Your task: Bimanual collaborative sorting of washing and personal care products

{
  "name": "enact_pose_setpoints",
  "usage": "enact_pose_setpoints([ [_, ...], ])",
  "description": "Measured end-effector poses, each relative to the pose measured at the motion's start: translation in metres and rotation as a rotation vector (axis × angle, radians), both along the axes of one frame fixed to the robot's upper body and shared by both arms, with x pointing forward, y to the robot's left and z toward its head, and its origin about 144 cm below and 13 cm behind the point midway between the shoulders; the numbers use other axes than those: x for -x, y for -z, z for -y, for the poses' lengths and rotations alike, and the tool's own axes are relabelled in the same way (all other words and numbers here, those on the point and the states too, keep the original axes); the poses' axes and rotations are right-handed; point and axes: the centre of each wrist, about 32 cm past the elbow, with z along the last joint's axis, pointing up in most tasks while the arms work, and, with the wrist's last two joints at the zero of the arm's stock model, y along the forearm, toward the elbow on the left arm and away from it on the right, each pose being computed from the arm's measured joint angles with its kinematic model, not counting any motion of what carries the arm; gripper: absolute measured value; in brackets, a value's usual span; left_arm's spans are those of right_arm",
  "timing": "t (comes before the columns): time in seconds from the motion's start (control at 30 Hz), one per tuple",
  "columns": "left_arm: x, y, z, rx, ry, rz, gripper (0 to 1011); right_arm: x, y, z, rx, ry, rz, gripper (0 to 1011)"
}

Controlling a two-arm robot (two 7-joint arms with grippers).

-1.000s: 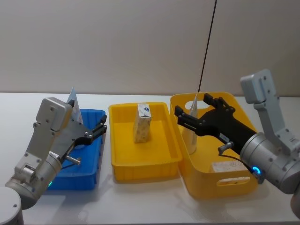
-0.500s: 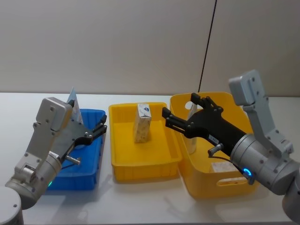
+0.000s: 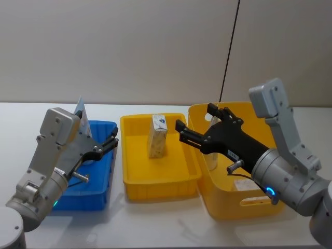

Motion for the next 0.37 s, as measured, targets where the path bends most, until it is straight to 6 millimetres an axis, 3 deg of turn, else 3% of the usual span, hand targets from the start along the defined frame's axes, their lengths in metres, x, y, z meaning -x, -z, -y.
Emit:
enact_pose_setpoints([
  [0.37, 0.0000, 0.0000, 0.0000, 0.000, 0.000, 0.000, 1001, -0.0001, 0.0003, -0.0008, 0.001, -0.003, 0.001, 1002],
])
